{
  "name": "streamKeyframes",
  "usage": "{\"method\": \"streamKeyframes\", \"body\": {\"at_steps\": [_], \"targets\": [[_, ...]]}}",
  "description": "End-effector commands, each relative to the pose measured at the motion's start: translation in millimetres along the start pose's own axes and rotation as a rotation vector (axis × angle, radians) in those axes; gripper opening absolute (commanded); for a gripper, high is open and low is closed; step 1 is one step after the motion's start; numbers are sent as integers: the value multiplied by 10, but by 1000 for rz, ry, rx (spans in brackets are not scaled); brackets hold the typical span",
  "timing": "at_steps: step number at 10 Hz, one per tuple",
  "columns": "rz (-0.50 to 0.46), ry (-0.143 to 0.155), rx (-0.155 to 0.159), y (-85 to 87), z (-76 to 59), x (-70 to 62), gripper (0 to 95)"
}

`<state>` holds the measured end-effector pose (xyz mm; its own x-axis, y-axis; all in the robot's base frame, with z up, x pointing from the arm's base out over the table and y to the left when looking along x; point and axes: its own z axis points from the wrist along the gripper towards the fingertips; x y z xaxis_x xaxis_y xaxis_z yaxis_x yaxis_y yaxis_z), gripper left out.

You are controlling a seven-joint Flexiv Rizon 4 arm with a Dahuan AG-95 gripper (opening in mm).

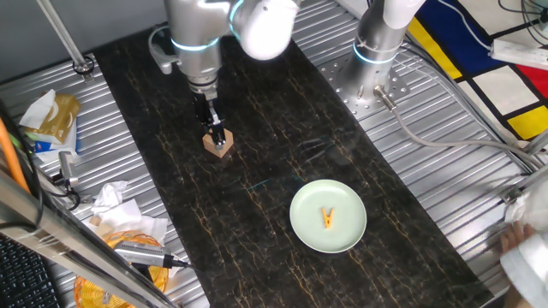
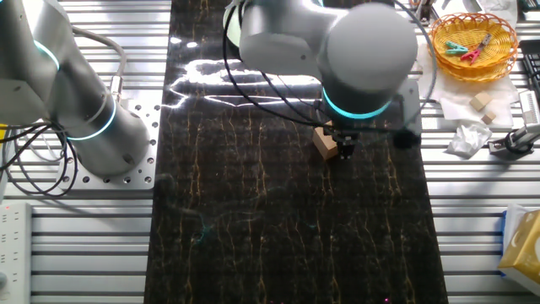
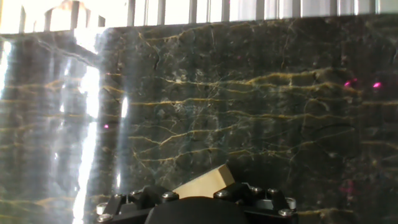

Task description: Approach and touch the side of the small block

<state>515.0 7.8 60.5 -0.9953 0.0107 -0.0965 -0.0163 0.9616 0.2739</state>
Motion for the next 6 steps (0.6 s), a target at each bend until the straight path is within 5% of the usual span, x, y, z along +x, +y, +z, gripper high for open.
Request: {"method": "streamKeyframes", "body": {"at_steps": [1,6], "targets": [[32,1,-32,19,14,0,760],[83,3,-68,42,17,3,760]]}}
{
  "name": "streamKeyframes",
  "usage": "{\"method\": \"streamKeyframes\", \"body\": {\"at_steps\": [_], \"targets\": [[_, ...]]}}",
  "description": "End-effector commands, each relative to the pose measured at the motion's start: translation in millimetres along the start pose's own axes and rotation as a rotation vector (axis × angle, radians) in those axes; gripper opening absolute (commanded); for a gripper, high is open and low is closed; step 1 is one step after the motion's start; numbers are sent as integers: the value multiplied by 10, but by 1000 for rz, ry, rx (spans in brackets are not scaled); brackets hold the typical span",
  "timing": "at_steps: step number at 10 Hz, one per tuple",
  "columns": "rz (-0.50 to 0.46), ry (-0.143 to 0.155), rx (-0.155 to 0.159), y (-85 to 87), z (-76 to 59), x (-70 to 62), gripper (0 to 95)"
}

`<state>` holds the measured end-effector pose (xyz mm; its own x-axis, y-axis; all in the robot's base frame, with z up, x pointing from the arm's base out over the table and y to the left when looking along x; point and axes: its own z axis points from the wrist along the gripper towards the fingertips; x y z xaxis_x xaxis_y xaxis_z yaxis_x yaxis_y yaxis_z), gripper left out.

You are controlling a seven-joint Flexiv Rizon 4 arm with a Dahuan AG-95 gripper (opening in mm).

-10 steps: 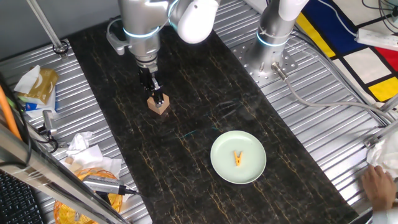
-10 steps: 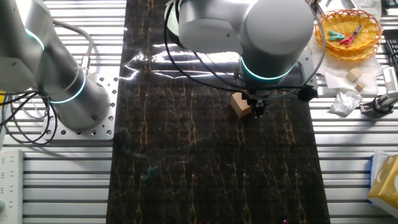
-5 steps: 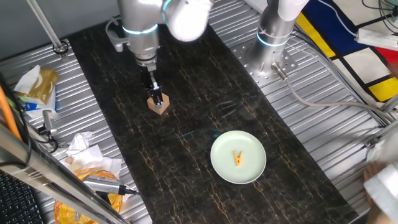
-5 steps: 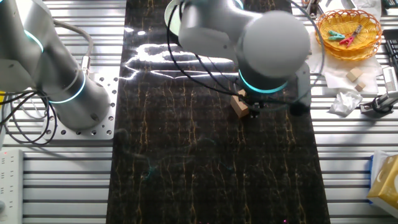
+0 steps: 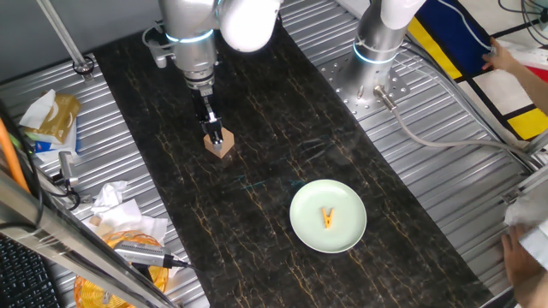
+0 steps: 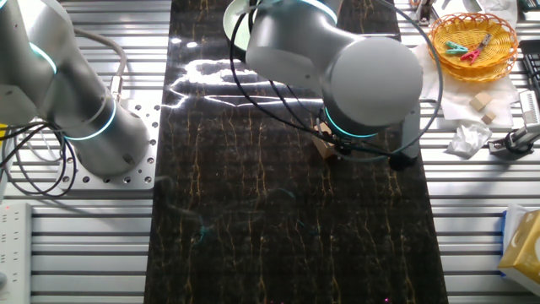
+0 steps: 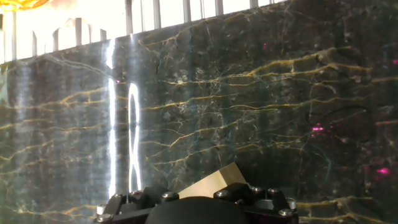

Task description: Approach and touch the side of the small block

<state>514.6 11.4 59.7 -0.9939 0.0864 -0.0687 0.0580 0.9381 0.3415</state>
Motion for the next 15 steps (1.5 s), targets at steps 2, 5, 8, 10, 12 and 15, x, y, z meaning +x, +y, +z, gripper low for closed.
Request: {"method": "streamKeyframes", "body": {"at_steps": [2,5,8,10,12,15], "targets": [[13,1,-7,12,-2,0,760],[-66,2,81,14,-6,0,760],[-134,10,173,31,-50,-2,760],[-170,13,220,43,-80,-3,760],[-195,15,269,54,-107,-4,760],[-199,14,289,68,-141,-4,760]]}}
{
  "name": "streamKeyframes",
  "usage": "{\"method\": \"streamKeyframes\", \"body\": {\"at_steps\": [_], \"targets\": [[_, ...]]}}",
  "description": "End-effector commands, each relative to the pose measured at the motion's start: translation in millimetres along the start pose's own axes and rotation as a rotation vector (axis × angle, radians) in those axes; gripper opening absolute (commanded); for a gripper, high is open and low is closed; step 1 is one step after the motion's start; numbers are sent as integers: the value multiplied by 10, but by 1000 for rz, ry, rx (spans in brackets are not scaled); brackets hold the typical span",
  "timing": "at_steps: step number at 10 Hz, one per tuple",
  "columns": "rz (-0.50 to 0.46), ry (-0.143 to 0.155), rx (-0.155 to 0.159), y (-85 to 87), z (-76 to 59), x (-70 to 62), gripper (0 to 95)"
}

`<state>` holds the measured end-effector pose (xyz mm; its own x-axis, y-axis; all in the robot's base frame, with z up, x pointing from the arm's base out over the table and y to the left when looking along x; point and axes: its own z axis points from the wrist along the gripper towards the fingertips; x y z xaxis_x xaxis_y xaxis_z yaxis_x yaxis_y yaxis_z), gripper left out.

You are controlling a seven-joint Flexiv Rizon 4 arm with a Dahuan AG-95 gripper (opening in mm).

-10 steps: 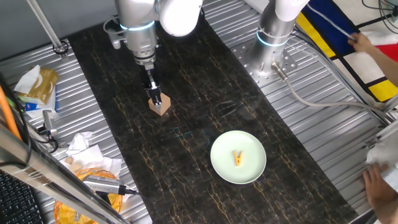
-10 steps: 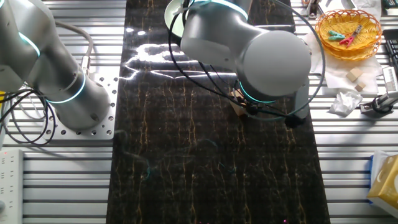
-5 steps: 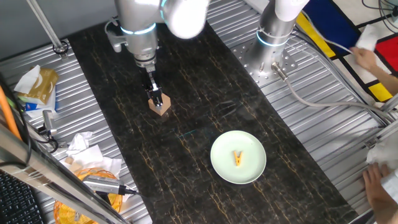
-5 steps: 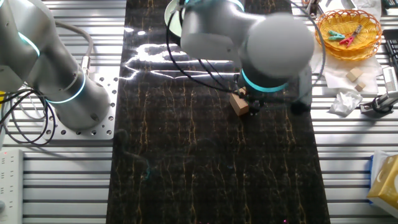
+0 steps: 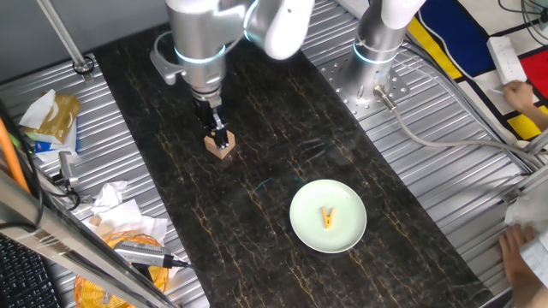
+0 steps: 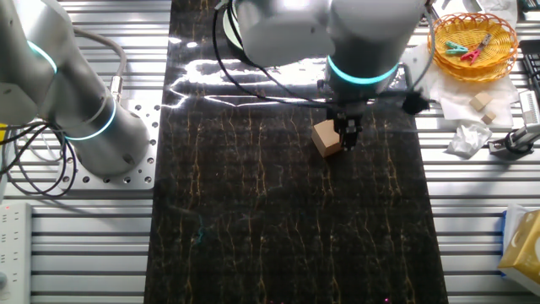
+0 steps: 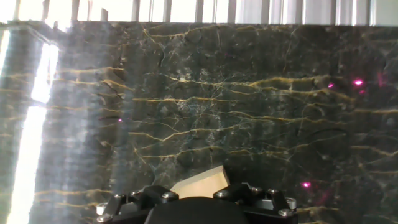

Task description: Approach and touch the side of the small block

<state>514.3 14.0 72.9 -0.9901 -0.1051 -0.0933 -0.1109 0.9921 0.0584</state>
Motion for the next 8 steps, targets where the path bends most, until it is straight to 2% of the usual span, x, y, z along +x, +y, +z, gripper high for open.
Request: {"method": "streamKeyframes", "body": {"at_steps": [1,3,4,8], "targets": [[-8,-1,21,-8,-32,1,760],[-7,3,31,-6,-56,4,760],[8,23,27,-5,-87,19,760],[15,31,29,5,-234,85,760]]}}
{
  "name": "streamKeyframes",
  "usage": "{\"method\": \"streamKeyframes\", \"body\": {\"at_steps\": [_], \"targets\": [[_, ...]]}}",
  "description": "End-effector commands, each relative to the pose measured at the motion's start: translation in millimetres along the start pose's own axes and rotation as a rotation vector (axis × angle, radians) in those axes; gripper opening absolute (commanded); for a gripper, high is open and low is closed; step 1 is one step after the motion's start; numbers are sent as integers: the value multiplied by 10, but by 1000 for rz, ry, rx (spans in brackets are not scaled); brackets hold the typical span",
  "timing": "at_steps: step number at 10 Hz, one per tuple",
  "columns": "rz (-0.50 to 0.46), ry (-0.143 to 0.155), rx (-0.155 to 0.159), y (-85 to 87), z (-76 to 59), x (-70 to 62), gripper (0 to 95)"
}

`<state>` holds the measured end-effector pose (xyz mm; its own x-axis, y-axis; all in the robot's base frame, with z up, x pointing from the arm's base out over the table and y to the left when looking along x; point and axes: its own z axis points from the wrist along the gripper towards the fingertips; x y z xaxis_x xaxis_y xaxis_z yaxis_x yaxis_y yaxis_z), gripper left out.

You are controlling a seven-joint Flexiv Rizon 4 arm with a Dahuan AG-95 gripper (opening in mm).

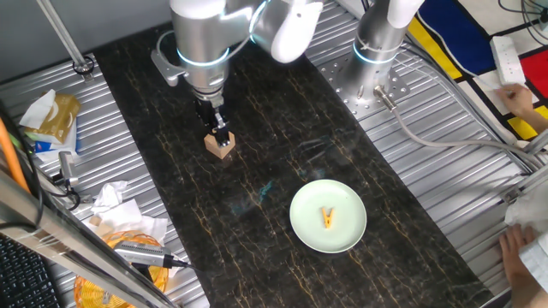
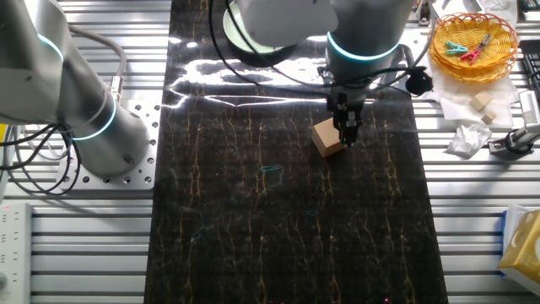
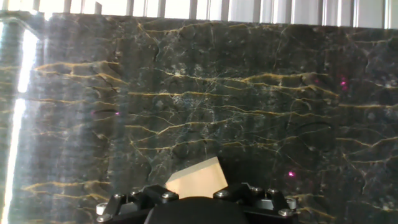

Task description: Approach and touch the side of the small block

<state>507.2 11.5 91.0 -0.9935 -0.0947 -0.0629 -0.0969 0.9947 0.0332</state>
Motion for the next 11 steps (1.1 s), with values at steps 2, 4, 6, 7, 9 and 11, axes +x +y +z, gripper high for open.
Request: {"method": "streamKeyframes", "body": {"at_steps": [2,4,6,7,9,11], "targets": [[10,6,5,21,-132,69,760],[16,4,7,34,-188,163,760],[18,4,10,41,-214,198,760],[17,6,20,56,-256,229,760],[21,6,21,76,-303,273,760],[19,7,27,103,-340,319,760]]}}
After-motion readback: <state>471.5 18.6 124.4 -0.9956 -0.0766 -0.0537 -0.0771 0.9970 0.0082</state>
